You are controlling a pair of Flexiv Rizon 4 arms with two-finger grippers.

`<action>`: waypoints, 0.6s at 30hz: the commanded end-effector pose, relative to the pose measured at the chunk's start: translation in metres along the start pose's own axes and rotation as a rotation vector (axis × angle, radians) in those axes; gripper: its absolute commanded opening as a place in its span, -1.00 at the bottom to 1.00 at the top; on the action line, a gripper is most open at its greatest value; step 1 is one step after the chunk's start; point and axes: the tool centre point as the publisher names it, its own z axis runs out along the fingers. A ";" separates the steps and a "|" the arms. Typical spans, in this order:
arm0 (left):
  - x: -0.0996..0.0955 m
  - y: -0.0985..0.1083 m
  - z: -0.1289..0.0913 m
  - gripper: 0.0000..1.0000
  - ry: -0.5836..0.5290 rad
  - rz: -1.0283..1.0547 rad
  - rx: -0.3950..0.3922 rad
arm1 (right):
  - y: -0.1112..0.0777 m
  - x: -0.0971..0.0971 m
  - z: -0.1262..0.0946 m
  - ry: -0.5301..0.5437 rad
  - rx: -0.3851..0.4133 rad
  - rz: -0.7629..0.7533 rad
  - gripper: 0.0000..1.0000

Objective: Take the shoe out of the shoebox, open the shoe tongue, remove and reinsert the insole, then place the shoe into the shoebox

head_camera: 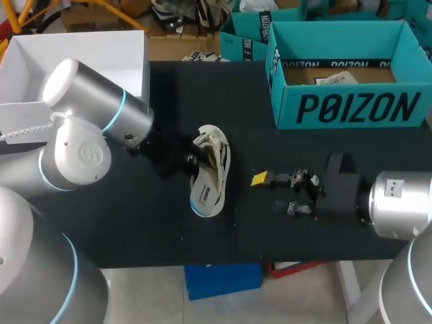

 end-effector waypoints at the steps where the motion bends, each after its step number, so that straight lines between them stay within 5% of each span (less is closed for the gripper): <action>1: -0.001 -0.005 -0.004 0.80 -0.005 0.010 0.004 | 0.001 -0.002 -0.007 0.007 0.006 -0.001 1.00; 3: -0.003 -0.009 -0.006 0.62 -0.010 0.016 0.010 | 0.001 -0.002 -0.007 0.007 0.006 -0.001 1.00; 4: -0.004 -0.011 -0.008 0.45 -0.017 0.017 0.013 | 0.001 -0.002 -0.007 0.007 0.006 -0.001 1.00; 5: -0.005 -0.013 -0.010 0.07 -0.019 0.021 0.015 | 0.001 -0.002 -0.007 0.007 0.006 -0.001 1.00; 6: -0.006 -0.015 -0.012 -0.01 -0.020 0.029 0.014 | 0.001 -0.002 -0.007 0.007 0.006 -0.001 1.00; 18: -0.006 -0.040 -0.022 -0.13 -0.027 0.053 0.063 | 0.001 -0.002 -0.007 0.007 0.006 -0.001 1.00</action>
